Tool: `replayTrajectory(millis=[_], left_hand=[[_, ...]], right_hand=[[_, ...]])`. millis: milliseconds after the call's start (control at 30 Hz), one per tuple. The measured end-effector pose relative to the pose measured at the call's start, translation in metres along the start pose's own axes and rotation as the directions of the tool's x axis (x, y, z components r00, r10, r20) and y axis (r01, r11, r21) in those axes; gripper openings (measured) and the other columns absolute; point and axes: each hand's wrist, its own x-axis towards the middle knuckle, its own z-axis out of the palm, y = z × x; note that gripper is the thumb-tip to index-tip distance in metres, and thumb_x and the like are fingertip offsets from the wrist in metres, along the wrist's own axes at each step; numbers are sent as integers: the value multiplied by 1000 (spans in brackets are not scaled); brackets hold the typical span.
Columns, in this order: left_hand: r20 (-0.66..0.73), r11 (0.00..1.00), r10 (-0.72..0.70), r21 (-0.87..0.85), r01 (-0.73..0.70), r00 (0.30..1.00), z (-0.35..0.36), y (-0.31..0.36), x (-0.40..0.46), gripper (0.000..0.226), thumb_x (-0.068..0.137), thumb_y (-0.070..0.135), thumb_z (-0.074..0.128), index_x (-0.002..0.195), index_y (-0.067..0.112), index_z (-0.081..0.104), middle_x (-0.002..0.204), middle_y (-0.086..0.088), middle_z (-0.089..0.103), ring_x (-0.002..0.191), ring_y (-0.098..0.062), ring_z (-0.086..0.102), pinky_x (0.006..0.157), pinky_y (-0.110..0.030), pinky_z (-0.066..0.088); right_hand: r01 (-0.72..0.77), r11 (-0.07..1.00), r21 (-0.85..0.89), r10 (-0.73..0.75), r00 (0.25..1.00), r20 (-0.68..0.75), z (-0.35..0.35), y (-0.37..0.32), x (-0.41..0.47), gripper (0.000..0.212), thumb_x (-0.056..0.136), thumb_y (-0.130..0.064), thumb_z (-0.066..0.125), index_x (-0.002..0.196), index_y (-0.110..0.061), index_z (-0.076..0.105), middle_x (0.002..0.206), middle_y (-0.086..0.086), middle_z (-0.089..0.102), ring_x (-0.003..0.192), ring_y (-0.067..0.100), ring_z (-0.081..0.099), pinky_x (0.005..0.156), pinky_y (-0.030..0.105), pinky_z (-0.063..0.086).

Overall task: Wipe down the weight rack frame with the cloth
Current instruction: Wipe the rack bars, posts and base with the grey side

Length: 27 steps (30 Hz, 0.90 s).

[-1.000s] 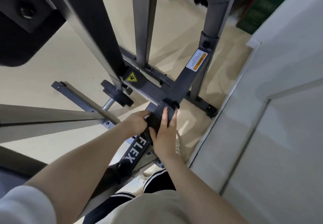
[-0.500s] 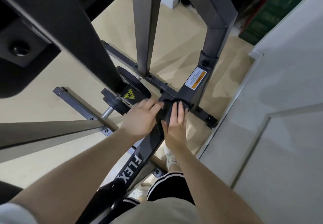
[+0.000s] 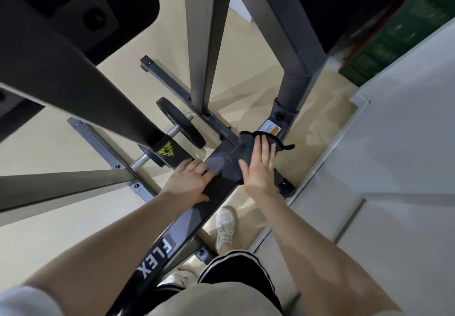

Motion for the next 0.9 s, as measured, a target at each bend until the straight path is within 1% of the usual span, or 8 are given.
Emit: replayTrajectory(millis=[200, 333, 500, 600, 700, 767, 800, 900], left_hand=[[57, 999, 1, -43, 1, 998, -9, -5, 17, 68, 81, 54, 61, 137, 26, 37, 135, -1, 37, 129, -23, 29, 114, -38, 16], [104, 999, 30, -20, -28, 994, -15, -8, 25, 66, 80, 56, 61, 135, 28, 37, 132, -1, 39, 126, -23, 32, 111, -38, 17], [124, 999, 23, -39, -19, 992, -15, -10, 28, 64, 80, 54, 63, 134, 31, 38, 132, 0, 39, 126, -22, 32, 112, -38, 15], [113, 999, 32, -32, -28, 993, -16, -10, 27, 64, 80, 55, 62, 134, 30, 39, 130, 0, 41, 124, -21, 33, 110, -36, 17], [90, 1000, 22, -20, -20, 996, -17, -8, 25, 67, 79, 56, 63, 133, 24, 40, 129, 0, 43, 123, -21, 35, 109, -34, 20], [66, 1000, 9, -28, -7, 998, -14, -7, 21, 69, 80, 55, 62, 134, 20, 39, 132, 0, 41, 126, -21, 34, 112, -34, 17], [48, 999, 6, -43, -4, 999, -11, -8, 18, 68, 82, 54, 60, 135, 19, 38, 136, -1, 40, 130, -21, 31, 114, -35, 13], [4, 992, -8, -122, 8, 1000, -1, -13, 3, 69, 90, 46, 54, 146, 21, 25, 153, 0, 23, 144, -19, 11, 117, -32, 0]], right_hand=[[-26, 998, -51, 26, 1000, -16, -16, 7, 19, 62, 97, -32, 40, 149, -5, 20, 156, 12, 18, 145, 35, 6, 118, 47, 16], [226, 948, -222, -218, 974, 60, -10, 10, -2, 59, 92, -35, 33, 141, -2, 39, 145, 16, 41, 138, 38, 29, 111, 46, 27], [213, 908, -361, -183, 976, 118, -40, 18, 63, 54, 100, -30, 37, 149, -10, 23, 155, 8, 25, 146, 25, 11, 117, 35, 3], [231, 881, -414, -196, 972, 127, -35, 4, 54, 49, 98, -32, 38, 143, -11, 39, 148, 12, 38, 142, 32, 23, 116, 42, 13], [512, 778, -365, -417, 855, 309, -28, -5, 31, 48, 87, -37, 34, 117, -14, 63, 117, 8, 63, 118, 33, 54, 107, 46, 34], [666, 658, -352, -511, 738, 441, -39, -2, 47, 45, 88, -40, 38, 119, -16, 61, 113, 5, 63, 111, 29, 55, 109, 42, 31], [679, 627, -382, -479, 723, 498, -44, -1, 58, 45, 91, -43, 40, 124, -18, 57, 117, 4, 61, 114, 28, 53, 112, 40, 24], [534, 660, -528, -388, 844, 369, -46, -2, 71, 46, 93, -46, 37, 118, -16, 59, 112, 7, 63, 109, 29, 54, 110, 40, 26]])
